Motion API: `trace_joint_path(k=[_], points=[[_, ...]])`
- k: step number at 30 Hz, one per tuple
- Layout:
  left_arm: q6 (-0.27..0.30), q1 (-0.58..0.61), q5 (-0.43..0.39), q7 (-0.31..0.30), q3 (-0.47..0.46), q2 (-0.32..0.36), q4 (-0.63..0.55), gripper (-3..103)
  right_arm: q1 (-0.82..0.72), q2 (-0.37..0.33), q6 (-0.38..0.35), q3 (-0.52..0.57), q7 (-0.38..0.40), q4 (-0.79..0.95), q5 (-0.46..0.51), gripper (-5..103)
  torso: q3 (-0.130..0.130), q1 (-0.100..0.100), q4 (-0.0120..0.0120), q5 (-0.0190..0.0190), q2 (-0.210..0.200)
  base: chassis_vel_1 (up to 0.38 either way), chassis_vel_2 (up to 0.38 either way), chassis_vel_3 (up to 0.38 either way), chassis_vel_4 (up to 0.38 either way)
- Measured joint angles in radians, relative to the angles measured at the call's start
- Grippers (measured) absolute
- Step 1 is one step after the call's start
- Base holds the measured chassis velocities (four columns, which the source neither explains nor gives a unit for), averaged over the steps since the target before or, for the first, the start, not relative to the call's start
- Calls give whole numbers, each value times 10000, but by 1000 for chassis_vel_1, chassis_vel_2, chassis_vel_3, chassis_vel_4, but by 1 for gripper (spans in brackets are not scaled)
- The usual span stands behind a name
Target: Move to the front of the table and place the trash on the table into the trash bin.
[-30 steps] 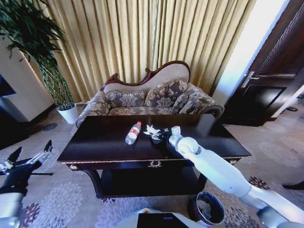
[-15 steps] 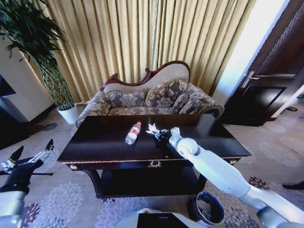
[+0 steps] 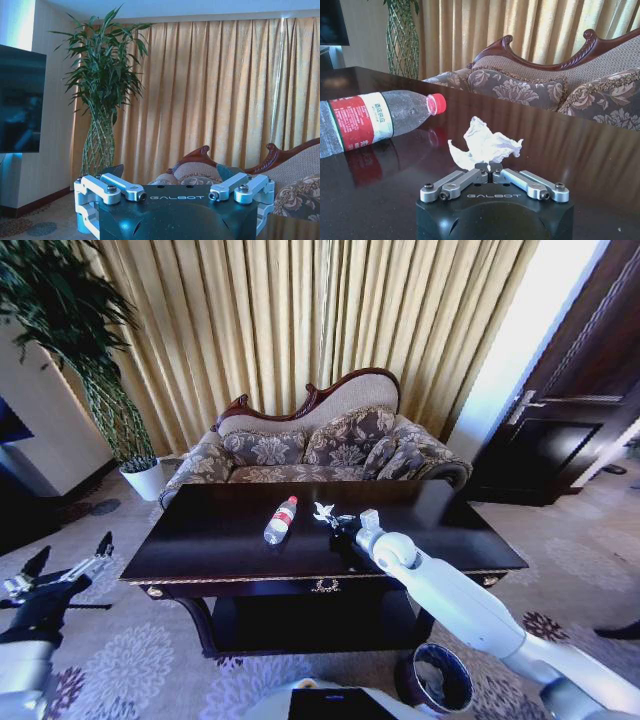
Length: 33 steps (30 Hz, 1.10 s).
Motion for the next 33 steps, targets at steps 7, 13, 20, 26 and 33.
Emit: trace_joint_path(k=[7, 13, 20, 26, 33], points=[[-28, -2, 0, 5, 1, -9, -1, 100, -650, 250, 130, 1244, 537, 610, -46, 0, 0, 0, 1, 0, 1, 0, 0, 0, 0], [-52, -77, 0, 34, 62, 118, 0, 100, -1780, -85, 762, 3206, 710, 1466, -171, 0, -1, 0, -2, 1, 0, 0, 0, 0, 0], [-54, -186, 421, 81, 769, 170, 0, 100, -4160, -544, 1356, 5586, 308, 2725, -172, 0, -2, 0, -2, 0, 0, 0, 0, 0, 0], [-103, -283, 532, 217, 1171, 404, 0, 100, -5761, -445, 1467, 7142, 155, 3729, -126, 0, -2, -1, 0, 0, 1, 0, 0, 0, 0], [-87, -336, 370, 220, 1222, 707, 0, 100, -9393, 808, 1631, 9715, 262, 6054, -426, 0, -3, 0, -3, -3, 2, 0, 0, 0, 0]])
